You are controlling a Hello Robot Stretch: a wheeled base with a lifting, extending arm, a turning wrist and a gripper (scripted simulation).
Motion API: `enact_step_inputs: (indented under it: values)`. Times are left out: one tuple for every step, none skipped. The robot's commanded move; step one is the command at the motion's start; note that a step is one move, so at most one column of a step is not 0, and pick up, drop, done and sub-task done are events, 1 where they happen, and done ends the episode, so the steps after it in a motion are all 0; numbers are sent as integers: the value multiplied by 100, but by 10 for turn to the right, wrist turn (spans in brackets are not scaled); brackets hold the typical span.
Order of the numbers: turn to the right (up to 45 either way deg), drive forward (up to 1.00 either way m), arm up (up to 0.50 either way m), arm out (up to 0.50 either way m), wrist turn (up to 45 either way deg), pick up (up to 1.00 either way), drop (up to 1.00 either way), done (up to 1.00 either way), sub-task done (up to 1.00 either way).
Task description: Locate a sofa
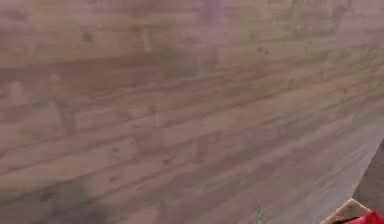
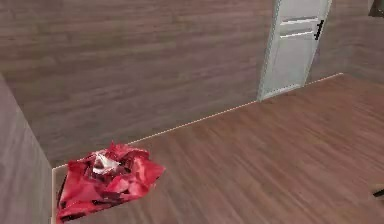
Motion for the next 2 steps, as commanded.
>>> enact_step_inputs:
  values:
    - [-450,0,0,0,0,0,0,0,0]
    - [-450,0,0,0,0,0,0,0,0]
